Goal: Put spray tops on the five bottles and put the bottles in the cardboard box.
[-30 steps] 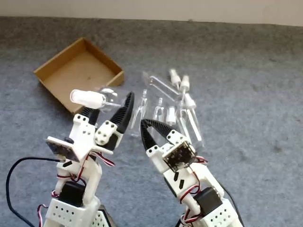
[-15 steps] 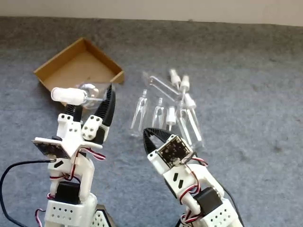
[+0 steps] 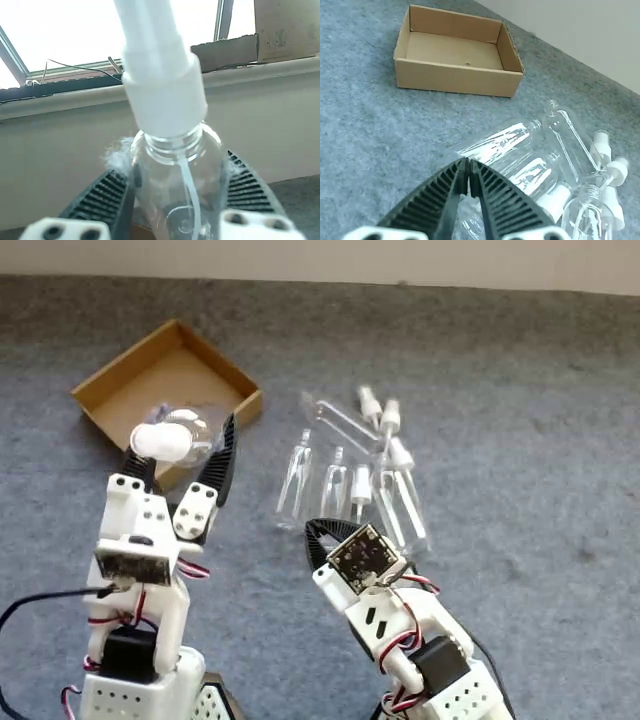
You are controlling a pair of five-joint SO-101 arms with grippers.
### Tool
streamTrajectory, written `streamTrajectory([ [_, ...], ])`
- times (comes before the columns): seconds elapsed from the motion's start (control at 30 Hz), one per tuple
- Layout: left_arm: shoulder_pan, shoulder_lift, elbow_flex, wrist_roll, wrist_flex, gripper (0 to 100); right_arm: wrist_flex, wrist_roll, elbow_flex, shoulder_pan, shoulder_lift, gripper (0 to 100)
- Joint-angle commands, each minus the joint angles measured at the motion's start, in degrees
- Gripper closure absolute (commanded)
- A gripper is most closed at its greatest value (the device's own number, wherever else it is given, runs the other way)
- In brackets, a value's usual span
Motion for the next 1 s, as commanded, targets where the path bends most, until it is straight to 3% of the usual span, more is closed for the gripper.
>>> streamTrajectory([
  [0.0, -0.75, 9.19, -7.16, -0.62, 0.18, 90, 0.13, 0.0, 6.29, 0.75, -1.01, 99.4],
  [0.17, -1.19, 24.13, -15.69, -0.88, 0.09, 90, 1.89, 0.0, 6.29, 0.84, -1.01, 99.4],
  [0.4, -9.36, 45.41, -28.18, -0.62, -0.97, 90, 2.95, 0.0, 6.29, 0.84, -1.01, 99.4],
  [0.77, -12.7, 74.15, -32.75, -0.53, -31.12, 90, 2.95, 0.0, 6.29, 0.84, -1.01, 99.4],
  [0.87, -13.85, 82.42, -38.81, -0.18, -33.41, 90, 2.95, 0.0, 6.29, 0.84, -1.01, 99.4],
  [0.97, -15.87, 91.74, -46.99, 5.27, -33.05, 90, 3.03, 0.0, 6.29, 0.84, -1.01, 99.4],
])
